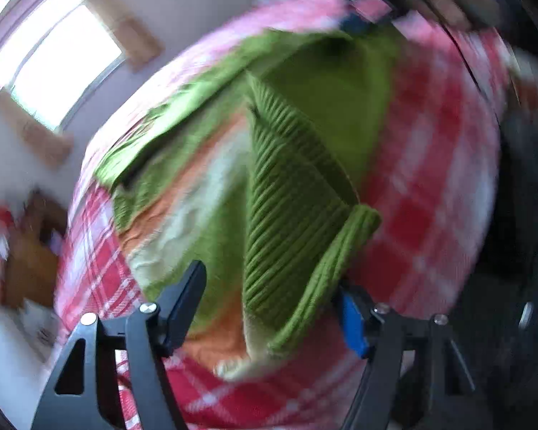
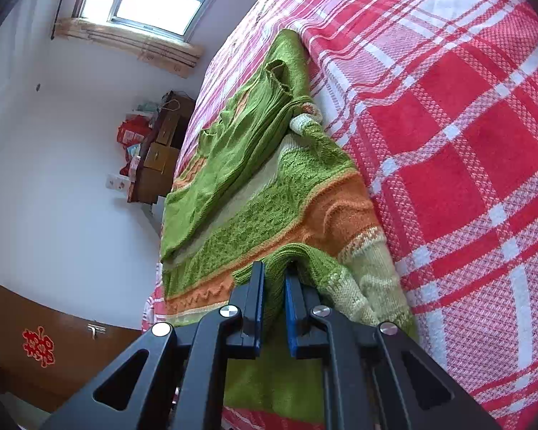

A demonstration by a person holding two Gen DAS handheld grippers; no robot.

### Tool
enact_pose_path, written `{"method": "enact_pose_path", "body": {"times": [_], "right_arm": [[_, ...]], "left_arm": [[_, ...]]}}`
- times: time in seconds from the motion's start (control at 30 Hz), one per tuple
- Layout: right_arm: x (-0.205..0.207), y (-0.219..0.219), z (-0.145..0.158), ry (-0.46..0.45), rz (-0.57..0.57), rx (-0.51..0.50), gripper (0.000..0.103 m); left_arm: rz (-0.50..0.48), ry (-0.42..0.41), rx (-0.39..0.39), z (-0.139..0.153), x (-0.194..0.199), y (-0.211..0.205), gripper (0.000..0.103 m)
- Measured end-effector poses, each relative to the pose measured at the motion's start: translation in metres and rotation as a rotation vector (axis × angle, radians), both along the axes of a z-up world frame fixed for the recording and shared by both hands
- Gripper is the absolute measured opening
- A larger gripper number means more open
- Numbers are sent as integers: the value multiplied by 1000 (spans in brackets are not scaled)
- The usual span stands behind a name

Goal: Fold small clothes

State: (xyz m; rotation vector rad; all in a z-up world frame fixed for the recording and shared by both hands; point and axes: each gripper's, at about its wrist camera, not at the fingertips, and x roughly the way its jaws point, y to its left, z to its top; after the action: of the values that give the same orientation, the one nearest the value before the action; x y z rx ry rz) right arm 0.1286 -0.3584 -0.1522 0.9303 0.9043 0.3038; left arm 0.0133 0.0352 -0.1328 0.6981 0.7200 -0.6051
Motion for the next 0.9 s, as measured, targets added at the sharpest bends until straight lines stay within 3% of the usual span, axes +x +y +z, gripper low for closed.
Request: {"method": "enact_pose_path", "body": {"times": [0.17, 0.27, 0.3, 0.37, 0.5, 0.53, 0.57, 0.63, 0.7, 0.77, 0.9], "right_arm": [[-6, -8, 1, -41, -10, 51, 14], [-6, -9, 3, -49, -11, 85, 18], [-7, -9, 5, -59, -10, 89, 22], [-10, -11, 15, -105, -10, 97, 28], [-24, -22, 37, -206, -39, 84, 57], [-28, -25, 42, -228, -51, 66, 57], [-33, -27, 49, -255, -60, 17, 57], [-39, -23, 59, -275, -47, -86, 57], [-43, -14, 68, -280, -15, -228, 57], [-41, -3, 71, -272, 26, -379, 57], [-29, 23, 62, -259, 126, -584, 57]], "left_arm": [[318, 236, -441, 17, 64, 52, 71], [419, 345, -593, 7, 81, 69, 69], [429, 359, -590, 2, 82, 67, 69], [411, 311, -529, 1, 76, 59, 70], [379, 280, -495, 6, 66, 47, 70], [387, 269, -498, 6, 66, 47, 59], [402, 266, -509, 7, 67, 49, 44], [433, 296, -567, 7, 78, 57, 25], [477, 317, -643, 5, 86, 67, 23], [502, 322, -656, 1, 88, 69, 23], [518, 312, -664, 1, 85, 68, 24]]}}
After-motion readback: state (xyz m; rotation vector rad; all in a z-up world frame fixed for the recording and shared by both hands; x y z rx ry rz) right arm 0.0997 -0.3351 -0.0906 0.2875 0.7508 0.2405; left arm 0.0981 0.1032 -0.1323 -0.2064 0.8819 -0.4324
